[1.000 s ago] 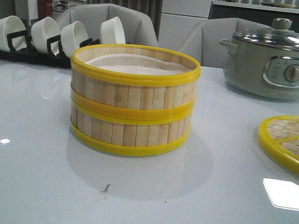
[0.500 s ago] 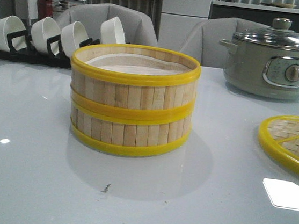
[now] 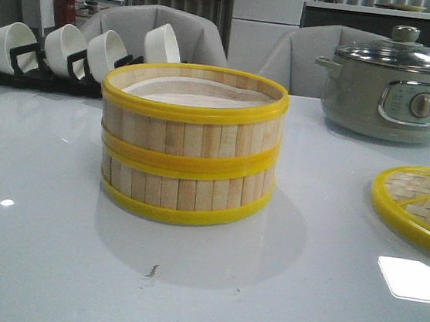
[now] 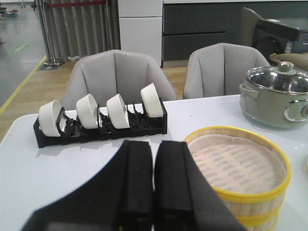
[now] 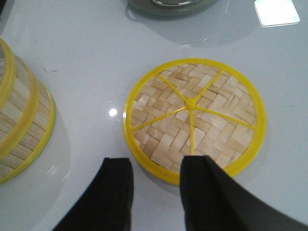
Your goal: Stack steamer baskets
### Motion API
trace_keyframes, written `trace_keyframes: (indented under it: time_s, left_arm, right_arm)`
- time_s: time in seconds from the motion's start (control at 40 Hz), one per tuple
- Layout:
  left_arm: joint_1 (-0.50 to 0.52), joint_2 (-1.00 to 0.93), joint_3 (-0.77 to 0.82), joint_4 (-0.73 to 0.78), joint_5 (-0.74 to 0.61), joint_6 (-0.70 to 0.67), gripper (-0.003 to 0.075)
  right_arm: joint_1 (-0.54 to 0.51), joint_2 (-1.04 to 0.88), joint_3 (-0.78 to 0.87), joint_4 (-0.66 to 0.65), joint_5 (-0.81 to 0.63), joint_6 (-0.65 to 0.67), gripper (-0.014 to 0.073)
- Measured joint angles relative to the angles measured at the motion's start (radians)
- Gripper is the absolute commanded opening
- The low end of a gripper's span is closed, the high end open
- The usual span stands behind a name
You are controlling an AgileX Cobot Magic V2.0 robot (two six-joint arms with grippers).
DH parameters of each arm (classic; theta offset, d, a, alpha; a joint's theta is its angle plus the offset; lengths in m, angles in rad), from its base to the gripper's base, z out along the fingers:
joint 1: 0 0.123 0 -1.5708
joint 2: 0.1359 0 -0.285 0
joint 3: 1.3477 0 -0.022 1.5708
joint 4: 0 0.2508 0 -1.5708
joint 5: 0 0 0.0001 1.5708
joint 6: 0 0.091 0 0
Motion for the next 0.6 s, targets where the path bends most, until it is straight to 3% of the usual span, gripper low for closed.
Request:
trace_keyframes:
  time_s: [0.17, 0.6]
  left_arm:
    - [0.0, 0.034, 0.032, 0.0, -0.06, 0.0, 0.0087]
    - [0.0, 0.047, 0.081, 0.0, -0.044, 0.0, 0.0087]
  right_arm:
    - [0.0, 0.0, 0.0, 0.0, 0.0, 0.0, 0.0362]
    - [0.0, 0.0, 0.0, 0.0, 0.0, 0.0, 0.0362]
